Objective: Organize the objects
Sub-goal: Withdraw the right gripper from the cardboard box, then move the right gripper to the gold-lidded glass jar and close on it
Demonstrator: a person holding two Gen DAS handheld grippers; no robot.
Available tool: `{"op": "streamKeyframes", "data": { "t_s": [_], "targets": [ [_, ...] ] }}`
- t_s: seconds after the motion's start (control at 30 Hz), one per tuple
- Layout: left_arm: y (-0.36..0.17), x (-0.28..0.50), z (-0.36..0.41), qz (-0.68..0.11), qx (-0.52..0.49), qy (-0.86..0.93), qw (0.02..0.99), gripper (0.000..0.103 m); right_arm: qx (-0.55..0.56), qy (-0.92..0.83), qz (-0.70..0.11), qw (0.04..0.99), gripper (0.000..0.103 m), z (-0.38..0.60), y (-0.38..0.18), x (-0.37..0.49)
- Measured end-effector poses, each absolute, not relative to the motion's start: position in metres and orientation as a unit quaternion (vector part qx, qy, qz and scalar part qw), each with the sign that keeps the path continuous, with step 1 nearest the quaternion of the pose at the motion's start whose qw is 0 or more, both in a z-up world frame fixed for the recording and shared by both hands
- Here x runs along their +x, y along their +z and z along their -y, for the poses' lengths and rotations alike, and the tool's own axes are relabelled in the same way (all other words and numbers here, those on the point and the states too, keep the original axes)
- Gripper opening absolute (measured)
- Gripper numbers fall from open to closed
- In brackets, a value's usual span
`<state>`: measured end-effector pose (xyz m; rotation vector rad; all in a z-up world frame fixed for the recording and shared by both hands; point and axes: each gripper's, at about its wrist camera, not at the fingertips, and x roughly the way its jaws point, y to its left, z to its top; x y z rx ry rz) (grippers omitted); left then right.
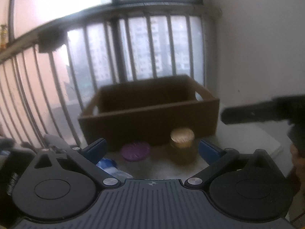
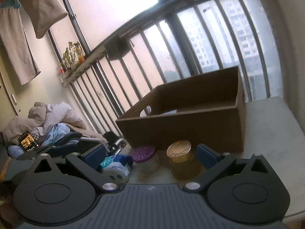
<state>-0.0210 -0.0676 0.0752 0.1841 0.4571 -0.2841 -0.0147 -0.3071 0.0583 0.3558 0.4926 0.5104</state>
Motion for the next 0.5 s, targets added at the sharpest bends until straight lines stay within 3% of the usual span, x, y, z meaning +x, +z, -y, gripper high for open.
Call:
{"op": "streamKeyframes", "data": {
  "t_s": [0.5],
  "targets": [
    [0.012,0.036,0.092,-0.253,0.102,-0.212,0.938,0.099,0.156,0.221,-0.304,0.913,0.1,0.284,0.027,0.049]
  ]
}}
